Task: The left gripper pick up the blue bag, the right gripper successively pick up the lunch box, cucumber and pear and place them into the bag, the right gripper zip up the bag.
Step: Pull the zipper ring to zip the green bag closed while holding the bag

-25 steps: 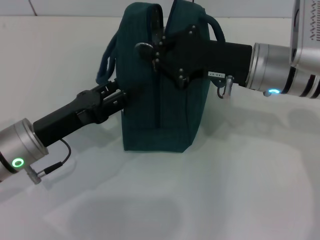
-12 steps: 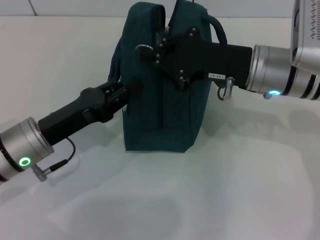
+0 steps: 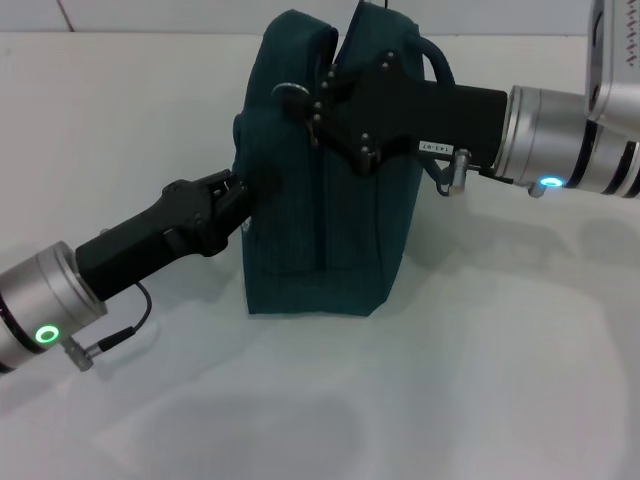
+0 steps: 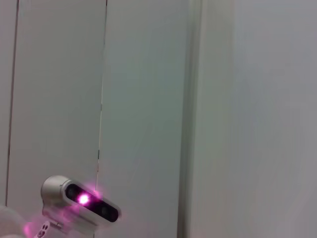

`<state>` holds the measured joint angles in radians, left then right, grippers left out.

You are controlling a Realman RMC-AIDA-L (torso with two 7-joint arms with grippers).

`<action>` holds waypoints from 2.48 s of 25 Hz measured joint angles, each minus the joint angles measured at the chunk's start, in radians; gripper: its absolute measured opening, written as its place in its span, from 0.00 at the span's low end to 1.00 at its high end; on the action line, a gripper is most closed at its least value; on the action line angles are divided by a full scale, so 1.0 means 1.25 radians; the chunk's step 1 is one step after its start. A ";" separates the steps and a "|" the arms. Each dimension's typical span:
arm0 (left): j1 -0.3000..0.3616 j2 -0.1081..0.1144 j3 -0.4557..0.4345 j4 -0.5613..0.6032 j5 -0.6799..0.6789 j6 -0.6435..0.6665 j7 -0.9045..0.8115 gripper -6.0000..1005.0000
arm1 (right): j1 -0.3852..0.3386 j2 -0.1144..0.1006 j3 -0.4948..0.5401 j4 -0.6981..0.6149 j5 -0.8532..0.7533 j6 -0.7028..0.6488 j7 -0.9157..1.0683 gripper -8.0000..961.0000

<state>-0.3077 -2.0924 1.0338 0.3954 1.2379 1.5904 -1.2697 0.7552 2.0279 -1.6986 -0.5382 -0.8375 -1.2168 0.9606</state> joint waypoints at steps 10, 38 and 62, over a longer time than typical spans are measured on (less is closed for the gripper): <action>-0.003 0.002 0.002 -0.021 0.010 0.008 0.008 0.06 | -0.007 -0.004 0.003 0.004 0.025 -0.015 0.004 0.08; 0.006 0.002 0.033 -0.028 0.012 0.068 0.051 0.06 | 0.001 -0.007 0.036 0.036 0.031 -0.017 0.110 0.09; 0.013 0.000 0.040 -0.051 0.012 0.124 0.158 0.06 | 0.020 -0.001 0.031 0.064 0.036 -0.005 0.323 0.10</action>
<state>-0.2910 -2.0924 1.0834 0.3315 1.2534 1.7451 -1.0725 0.7802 2.0264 -1.6605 -0.4583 -0.7929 -1.2233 1.3648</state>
